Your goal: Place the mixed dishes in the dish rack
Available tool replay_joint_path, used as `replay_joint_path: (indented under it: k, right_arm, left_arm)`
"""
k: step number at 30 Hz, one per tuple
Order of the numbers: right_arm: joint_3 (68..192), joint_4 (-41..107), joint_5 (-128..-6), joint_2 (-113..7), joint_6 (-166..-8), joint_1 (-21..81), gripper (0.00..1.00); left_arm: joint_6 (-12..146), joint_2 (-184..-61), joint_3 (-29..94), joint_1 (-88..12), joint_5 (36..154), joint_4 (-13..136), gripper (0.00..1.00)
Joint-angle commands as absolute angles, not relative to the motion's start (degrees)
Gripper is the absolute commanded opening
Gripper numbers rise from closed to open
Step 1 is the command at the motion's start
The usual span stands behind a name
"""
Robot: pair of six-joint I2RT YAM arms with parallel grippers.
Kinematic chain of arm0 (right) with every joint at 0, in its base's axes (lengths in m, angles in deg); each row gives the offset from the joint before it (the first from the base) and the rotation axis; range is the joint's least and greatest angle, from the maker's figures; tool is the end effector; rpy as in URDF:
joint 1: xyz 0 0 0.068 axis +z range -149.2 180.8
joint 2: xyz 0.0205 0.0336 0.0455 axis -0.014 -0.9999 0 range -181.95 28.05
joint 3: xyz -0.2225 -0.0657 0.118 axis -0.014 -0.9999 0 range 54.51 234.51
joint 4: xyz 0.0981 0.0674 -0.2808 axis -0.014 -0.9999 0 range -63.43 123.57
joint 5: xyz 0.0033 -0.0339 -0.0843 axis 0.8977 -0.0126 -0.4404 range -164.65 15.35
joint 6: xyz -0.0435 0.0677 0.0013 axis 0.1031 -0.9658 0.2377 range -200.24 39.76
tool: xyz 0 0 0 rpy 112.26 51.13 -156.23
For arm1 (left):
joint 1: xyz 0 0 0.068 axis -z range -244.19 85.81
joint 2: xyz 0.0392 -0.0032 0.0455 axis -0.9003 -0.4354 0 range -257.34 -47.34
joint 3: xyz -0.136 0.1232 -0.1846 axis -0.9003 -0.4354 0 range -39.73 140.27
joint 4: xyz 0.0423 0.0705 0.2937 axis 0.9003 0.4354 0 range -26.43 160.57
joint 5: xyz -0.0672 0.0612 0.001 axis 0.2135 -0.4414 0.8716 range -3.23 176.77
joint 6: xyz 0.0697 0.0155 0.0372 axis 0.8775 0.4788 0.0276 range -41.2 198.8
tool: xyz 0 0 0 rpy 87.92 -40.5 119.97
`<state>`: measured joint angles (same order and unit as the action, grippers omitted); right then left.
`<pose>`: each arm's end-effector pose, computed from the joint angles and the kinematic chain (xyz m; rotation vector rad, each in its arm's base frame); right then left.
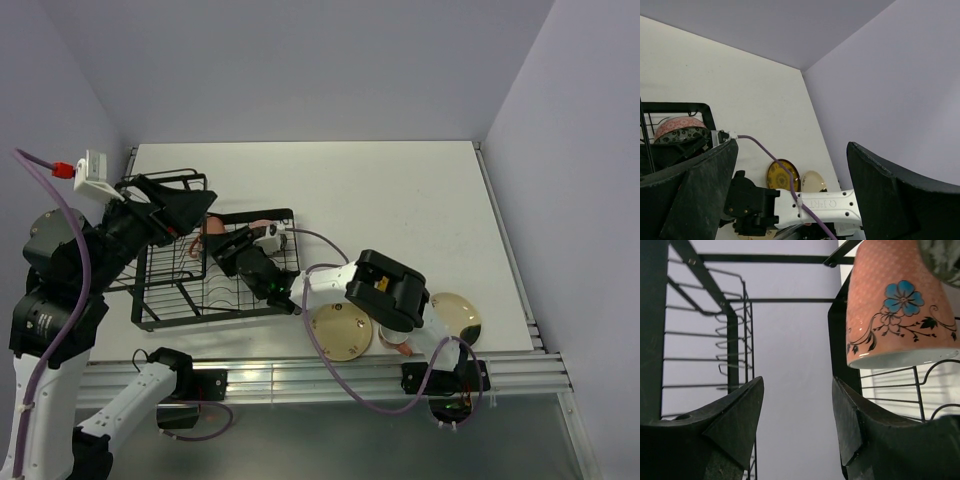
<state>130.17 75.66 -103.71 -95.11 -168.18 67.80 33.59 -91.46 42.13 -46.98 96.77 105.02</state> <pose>0.2391 0.4768 0.1369 0.7775 1.7678 1.5636 0.1640 -0.0635 0.5046 -0.2795 1.7038 -0.9644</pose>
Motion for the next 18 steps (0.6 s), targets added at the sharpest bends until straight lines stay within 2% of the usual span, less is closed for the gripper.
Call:
replay_joint_path:
  k: [1,18]
  right_arm:
    - [133.7,75.5,-110.8,-96.5,-171.9,68.7,0.63]
    - [137.1,60.0,-120.6,-95.9,-178.4,72.6,0.65]
  left_arm:
    - [30.9,-90.8,42.0,-47.1,96.3,104.2,0.96]
    - [33.4,-90.4,44.6,-47.1,95.1,107.1,0.97]
